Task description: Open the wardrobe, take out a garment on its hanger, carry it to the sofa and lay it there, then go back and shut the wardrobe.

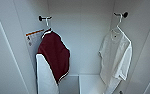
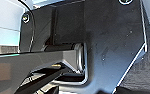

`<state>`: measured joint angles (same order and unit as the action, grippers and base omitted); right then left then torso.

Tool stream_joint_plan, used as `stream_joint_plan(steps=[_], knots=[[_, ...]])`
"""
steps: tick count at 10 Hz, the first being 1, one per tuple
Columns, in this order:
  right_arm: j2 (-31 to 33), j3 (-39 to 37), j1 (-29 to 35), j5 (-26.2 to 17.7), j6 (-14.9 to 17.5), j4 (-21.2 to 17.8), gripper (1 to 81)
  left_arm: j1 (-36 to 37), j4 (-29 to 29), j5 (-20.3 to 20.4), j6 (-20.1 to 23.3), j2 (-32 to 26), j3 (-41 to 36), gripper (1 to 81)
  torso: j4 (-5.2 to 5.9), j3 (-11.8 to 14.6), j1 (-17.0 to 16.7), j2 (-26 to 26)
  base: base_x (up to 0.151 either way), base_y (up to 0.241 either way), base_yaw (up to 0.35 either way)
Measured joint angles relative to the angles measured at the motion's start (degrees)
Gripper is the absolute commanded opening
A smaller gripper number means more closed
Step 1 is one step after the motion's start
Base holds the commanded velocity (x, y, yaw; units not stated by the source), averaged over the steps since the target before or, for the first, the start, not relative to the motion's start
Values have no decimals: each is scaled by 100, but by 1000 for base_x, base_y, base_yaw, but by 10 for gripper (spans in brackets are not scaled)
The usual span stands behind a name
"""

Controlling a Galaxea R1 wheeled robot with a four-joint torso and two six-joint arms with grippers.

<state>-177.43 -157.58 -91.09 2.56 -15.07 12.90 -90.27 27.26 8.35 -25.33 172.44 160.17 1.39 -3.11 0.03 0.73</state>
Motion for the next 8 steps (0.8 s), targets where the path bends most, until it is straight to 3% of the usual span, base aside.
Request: stream_joint_plan(steps=[4,5,6,8], knots=[[0,0,-4,-13,-2,2,811,-44,2,-6,-2,35,0,811,-7,0,-2,0,0,0,0],[0,0,13,-6,-4,2,811,-44,2,-9,-2,44,0,811,-66,0,-2,0,0,0,0],[-2,0,16,-2,-4,2,811,-41,2,-9,0,50,0,811,-198,0,-2,0,0,0,0],[-2,10,-1,-6,-4,2,811,-38,2,-4,4,59,0,811,-586,0,-3,0,0,0,0]])
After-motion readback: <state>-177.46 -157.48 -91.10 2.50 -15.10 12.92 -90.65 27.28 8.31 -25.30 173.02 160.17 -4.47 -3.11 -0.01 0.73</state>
